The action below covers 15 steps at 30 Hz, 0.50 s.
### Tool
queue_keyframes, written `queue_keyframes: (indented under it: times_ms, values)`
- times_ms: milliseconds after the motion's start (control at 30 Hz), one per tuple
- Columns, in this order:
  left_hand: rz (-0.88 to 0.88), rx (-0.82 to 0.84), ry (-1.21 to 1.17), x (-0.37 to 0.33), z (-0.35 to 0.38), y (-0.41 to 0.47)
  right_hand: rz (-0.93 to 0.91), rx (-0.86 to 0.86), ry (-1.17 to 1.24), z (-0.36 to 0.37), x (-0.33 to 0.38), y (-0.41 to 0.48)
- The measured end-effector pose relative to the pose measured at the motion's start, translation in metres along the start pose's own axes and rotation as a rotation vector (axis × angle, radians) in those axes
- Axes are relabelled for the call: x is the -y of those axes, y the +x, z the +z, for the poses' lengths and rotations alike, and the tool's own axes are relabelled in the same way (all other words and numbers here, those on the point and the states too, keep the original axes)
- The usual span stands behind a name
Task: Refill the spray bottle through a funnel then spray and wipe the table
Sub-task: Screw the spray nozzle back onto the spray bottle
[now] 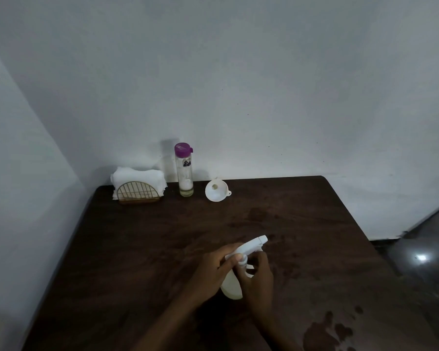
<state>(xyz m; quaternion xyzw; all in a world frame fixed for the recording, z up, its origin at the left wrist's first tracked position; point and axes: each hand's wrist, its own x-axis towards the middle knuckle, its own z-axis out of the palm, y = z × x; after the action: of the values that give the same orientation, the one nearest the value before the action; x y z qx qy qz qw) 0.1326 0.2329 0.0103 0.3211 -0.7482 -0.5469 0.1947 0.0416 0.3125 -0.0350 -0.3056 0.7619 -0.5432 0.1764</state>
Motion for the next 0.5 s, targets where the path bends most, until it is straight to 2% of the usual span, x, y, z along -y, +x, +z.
queue_keyframes:
  times_ms: [300,500]
  values:
    - [-0.009,0.017,-0.021,0.0025,0.0001,0.0005,-0.085,-0.015,-0.023,0.0003,-0.0059,-0.0026]
    - [-0.022,-0.001,0.009,-0.0004,0.0002,-0.0016,-0.009,-0.045,-0.019,0.0010,-0.0015,0.0001]
